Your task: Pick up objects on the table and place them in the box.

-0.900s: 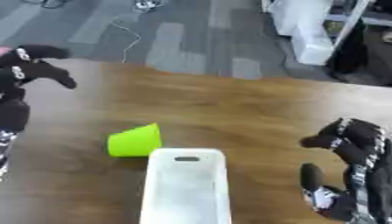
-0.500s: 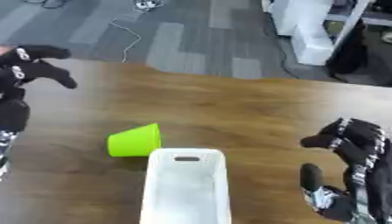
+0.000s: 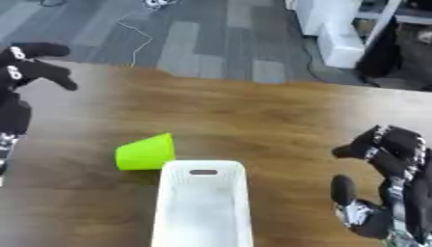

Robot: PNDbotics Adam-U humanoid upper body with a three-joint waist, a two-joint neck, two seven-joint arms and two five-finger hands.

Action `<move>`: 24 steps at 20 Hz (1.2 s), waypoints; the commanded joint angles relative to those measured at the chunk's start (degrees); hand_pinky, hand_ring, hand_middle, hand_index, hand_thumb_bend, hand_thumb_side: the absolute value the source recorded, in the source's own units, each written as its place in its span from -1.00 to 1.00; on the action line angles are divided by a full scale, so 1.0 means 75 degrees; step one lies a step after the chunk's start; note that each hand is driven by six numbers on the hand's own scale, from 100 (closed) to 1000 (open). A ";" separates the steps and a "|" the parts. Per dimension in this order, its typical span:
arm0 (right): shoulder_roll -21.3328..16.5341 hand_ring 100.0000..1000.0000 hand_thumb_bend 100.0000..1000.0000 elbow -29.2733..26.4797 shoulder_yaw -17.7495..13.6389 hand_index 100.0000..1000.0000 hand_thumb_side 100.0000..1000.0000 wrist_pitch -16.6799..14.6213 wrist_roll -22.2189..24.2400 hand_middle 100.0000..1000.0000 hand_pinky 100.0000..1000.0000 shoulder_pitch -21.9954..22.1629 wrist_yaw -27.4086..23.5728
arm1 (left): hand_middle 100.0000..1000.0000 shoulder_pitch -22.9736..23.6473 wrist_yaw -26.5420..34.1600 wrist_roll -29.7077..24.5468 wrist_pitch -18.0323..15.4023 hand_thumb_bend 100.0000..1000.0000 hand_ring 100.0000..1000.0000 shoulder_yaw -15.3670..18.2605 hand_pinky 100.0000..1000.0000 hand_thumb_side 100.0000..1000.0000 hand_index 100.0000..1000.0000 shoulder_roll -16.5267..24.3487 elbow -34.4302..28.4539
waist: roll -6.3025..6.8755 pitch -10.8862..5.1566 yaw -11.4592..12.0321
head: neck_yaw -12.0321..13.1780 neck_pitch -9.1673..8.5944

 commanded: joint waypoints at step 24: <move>-0.0002 -0.49 -0.61 -0.0101 -0.0743 -0.15 1.00 -0.0615 -0.1098 -0.40 -0.72 -0.0310 0.0123 | 0.73 -0.1281 -0.1179 -0.3412 0.1779 0.28 0.43 -0.0346 0.40 1.00 0.77 0.2936 0.0436 | 0.0258 -0.0143 -0.0428 | 0.0487 0.0384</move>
